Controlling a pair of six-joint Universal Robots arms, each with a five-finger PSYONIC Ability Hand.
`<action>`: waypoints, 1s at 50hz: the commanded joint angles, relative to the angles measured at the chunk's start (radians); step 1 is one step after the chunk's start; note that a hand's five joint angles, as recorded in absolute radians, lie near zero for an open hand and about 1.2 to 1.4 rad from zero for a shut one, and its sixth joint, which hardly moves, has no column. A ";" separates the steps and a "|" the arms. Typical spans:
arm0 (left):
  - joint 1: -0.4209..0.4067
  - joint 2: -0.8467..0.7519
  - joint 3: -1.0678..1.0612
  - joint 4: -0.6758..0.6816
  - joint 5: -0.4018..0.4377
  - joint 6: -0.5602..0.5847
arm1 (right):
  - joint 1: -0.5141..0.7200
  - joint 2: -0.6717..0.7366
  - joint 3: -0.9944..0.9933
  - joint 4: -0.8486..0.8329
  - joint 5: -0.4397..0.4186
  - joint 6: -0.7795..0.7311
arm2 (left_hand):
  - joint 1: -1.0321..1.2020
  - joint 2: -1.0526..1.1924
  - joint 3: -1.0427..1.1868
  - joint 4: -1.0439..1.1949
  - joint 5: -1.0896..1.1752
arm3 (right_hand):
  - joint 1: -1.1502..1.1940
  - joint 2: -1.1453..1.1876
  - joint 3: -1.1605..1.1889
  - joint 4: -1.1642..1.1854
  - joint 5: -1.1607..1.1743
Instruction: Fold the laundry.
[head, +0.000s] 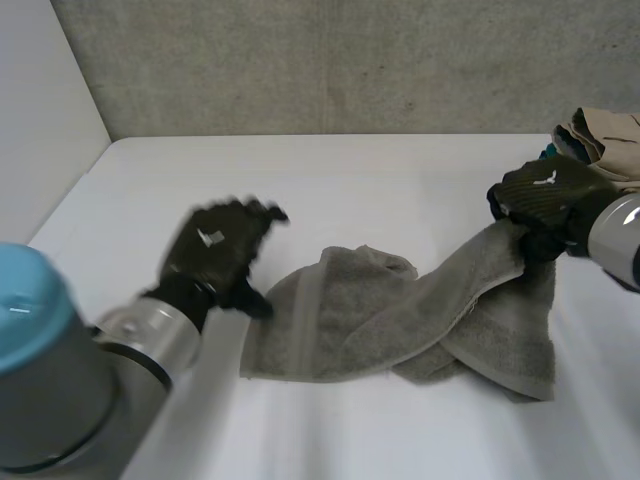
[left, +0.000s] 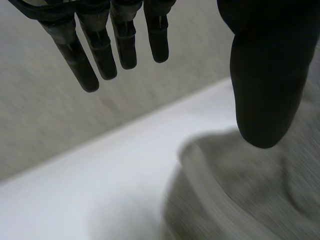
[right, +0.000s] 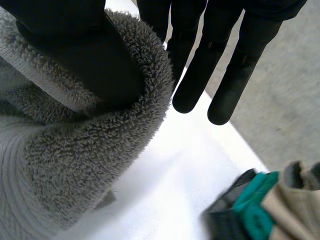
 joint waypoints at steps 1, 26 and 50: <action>-0.075 -0.221 0.038 0.036 0.025 -0.008 | -0.008 0.086 0.019 -0.144 0.016 0.153 | 0.014 -0.011 -0.018 -0.006 0.009 | 0.272 0.218 0.205 0.197 0.204; -0.230 -0.577 0.404 0.000 -0.100 -0.074 | -0.014 0.221 -0.007 -0.272 0.087 0.242 | 0.243 0.218 0.211 0.223 0.238 | 0.272 0.218 0.205 0.197 0.204; -0.014 0.041 0.191 -0.086 -0.157 -0.001 | -0.002 -0.021 -0.061 0.121 -0.019 -0.167 | 1.045 1.020 1.013 1.025 1.039 | 0.272 0.218 0.205 0.197 0.204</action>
